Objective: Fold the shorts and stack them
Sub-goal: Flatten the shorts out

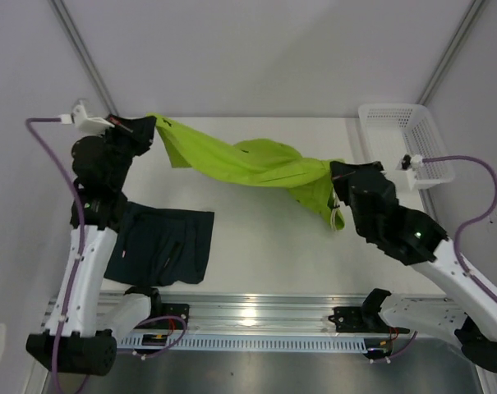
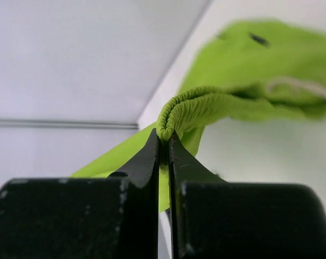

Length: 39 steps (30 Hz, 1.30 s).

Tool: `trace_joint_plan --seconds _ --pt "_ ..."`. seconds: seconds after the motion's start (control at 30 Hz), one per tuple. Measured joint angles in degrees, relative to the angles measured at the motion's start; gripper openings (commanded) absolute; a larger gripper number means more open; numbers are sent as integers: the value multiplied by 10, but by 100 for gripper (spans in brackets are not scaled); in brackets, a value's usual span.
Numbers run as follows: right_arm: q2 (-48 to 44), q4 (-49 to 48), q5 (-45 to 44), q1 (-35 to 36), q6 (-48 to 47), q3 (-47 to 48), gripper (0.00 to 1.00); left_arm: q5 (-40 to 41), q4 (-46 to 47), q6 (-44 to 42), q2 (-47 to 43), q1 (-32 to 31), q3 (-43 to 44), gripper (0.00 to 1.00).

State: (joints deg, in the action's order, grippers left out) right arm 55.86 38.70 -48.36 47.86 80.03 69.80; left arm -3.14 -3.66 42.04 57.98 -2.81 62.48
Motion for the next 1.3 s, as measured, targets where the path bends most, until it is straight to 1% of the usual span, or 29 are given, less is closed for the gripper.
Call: trace_joint_plan --seconds 0.13,0.23,0.33,0.43,0.5,0.57,0.73,0.83,0.9,0.97,1.07,1.1,1.17,1.23,1.3 --pt "-51 0 4 26 -80 53 0 -4 -53 -1 -70 0 99 0" --pt "-65 -2 24 31 -127 86 0 -3 -81 -4 -106 0 158 0" --pt "-56 -4 42 32 -169 124 0 -3 -93 -5 -125 0 203 0" --pt "-27 -4 45 31 -209 170 0 -7 -90 -4 -113 0 224 0" --pt "-1 -11 55 9 -234 199 0 -20 -84 -1 -81 5 228 0" --pt "21 -26 82 -30 -249 211 0 -34 -76 2 -35 12 229 0" --pt "100 -85 214 -191 -259 214 0 -58 -73 16 116 32 235 0" --pt "183 -159 316 -272 -256 216 0 -77 -64 34 211 53 269 0" --pt "235 -218 389 -313 -244 216 0 -92 -44 51 259 66 294 0" --pt "294 -300 468 -354 -227 224 0 -105 -36 61 313 77 348 0" --pt "398 -393 570 -399 -189 294 0 -127 -34 66 396 86 487 0" --pt "421 -433 598 -410 -175 305 0 -135 -24 69 408 87 515 0" --pt "448 -483 643 -430 -146 318 0 -146 -16 74 411 90 544 0" --pt "475 -538 687 -451 -108 344 0 -168 -9 82 422 94 598 0" --pt "497 -604 725 -474 -65 374 0 -185 15 92 429 96 638 0"
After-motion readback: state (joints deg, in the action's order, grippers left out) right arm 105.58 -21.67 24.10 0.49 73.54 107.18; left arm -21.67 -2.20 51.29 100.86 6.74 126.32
